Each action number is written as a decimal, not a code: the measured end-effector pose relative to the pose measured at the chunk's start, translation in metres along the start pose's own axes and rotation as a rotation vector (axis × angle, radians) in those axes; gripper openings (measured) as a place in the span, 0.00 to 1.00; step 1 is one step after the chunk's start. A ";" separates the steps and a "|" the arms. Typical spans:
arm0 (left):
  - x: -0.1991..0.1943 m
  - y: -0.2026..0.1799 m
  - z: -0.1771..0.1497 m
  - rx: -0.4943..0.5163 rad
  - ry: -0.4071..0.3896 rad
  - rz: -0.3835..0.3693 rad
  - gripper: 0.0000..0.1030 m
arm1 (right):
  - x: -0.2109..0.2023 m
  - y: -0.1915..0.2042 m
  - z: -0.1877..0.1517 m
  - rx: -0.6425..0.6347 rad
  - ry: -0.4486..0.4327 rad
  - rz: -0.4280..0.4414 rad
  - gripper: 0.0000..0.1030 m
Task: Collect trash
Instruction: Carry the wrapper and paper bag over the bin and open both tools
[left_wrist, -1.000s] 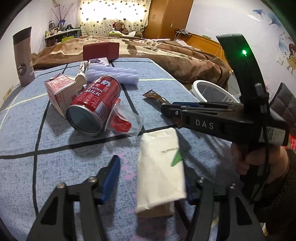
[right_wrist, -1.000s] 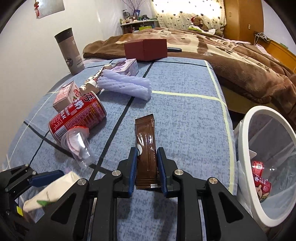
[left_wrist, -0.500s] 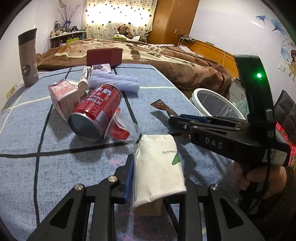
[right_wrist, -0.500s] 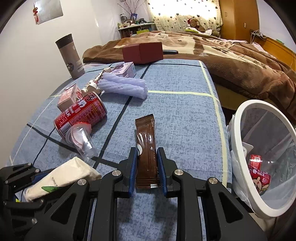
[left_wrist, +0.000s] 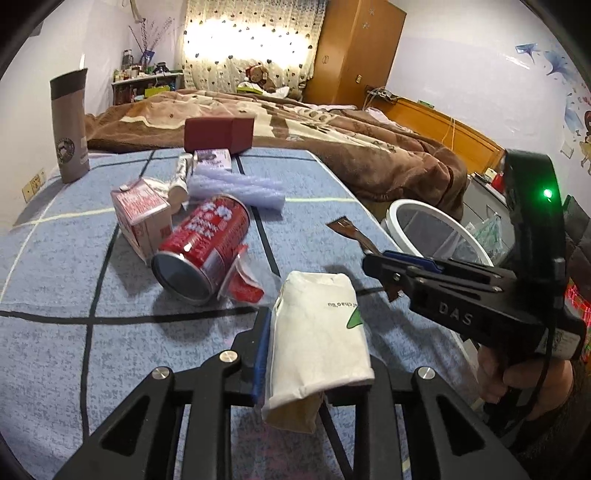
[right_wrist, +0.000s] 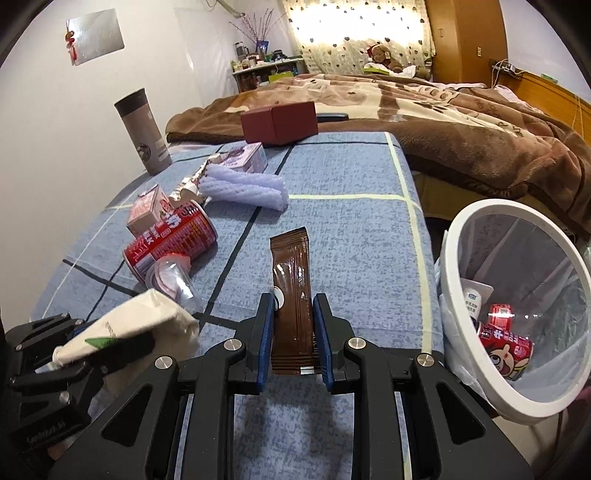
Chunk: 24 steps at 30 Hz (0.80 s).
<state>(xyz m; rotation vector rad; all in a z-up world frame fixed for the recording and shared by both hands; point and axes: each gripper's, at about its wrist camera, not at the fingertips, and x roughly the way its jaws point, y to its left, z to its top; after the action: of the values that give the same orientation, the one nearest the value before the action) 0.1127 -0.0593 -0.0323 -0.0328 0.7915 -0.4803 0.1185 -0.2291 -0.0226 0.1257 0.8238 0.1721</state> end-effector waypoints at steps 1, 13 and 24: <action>-0.001 -0.001 0.001 0.003 -0.003 0.002 0.24 | -0.002 -0.001 0.000 0.003 -0.006 0.001 0.22; -0.008 -0.027 0.024 0.052 -0.054 0.013 0.24 | -0.028 -0.022 0.002 0.047 -0.071 -0.031 0.22; 0.006 -0.074 0.051 0.106 -0.079 -0.046 0.24 | -0.059 -0.066 0.001 0.117 -0.132 -0.100 0.22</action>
<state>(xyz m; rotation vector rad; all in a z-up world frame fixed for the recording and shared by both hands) 0.1218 -0.1353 0.0154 0.0281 0.6881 -0.5606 0.0866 -0.3050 0.0084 0.2034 0.7062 0.0213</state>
